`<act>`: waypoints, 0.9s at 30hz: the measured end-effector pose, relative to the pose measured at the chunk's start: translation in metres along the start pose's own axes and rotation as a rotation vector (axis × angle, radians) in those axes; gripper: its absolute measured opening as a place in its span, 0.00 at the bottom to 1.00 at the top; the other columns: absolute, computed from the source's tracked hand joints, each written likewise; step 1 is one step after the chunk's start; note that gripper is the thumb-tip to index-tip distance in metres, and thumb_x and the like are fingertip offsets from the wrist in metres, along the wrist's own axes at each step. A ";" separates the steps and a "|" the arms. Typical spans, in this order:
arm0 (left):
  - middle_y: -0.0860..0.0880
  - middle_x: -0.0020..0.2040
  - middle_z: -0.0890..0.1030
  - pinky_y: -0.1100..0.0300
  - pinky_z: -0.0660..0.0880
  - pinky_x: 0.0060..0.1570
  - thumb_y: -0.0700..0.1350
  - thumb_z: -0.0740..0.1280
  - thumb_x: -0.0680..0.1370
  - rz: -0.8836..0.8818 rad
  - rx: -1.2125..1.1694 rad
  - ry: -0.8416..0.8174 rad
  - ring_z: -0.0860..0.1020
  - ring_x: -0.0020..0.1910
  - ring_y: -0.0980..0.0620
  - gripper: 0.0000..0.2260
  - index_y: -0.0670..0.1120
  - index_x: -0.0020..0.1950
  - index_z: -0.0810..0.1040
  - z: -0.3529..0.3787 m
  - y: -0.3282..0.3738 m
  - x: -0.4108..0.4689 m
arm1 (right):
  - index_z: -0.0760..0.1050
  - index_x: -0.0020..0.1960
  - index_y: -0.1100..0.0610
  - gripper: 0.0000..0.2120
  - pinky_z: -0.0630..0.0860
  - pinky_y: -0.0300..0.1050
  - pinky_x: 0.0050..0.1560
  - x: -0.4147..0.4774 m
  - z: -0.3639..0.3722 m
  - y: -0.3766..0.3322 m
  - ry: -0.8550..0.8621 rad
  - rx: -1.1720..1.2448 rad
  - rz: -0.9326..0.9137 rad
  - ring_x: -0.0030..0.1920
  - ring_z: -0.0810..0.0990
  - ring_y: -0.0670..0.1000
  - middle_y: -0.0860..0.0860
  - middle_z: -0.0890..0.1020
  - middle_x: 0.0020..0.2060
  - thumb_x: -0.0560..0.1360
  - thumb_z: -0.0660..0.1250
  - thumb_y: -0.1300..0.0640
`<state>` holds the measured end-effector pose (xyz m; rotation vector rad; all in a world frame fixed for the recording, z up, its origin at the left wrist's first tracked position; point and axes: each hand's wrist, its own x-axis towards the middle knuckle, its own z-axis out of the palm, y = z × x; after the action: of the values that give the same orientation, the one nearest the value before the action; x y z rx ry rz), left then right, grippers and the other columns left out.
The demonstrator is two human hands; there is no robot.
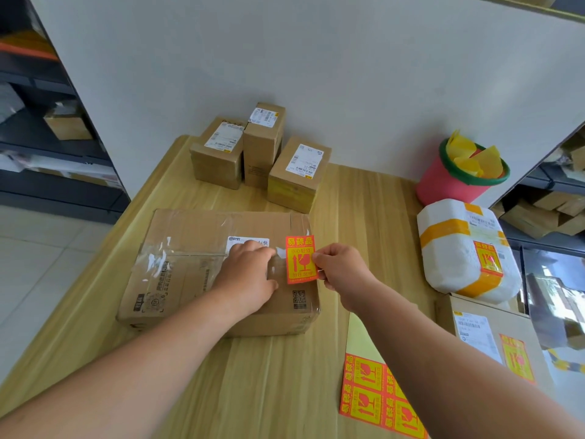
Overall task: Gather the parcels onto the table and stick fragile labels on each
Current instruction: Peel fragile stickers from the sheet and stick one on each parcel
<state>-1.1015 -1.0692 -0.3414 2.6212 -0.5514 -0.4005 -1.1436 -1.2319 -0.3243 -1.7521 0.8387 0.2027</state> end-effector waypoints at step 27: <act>0.52 0.68 0.68 0.57 0.63 0.65 0.50 0.72 0.73 0.010 -0.012 0.014 0.62 0.68 0.50 0.28 0.50 0.71 0.69 0.002 -0.005 0.004 | 0.68 0.49 0.53 0.13 0.75 0.45 0.34 0.013 0.015 0.003 0.216 -0.573 -0.216 0.39 0.79 0.51 0.48 0.78 0.38 0.73 0.71 0.51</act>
<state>-1.0969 -1.0676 -0.3467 2.6063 -0.5561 -0.3814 -1.1319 -1.2242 -0.3384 -2.4219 0.7819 0.1152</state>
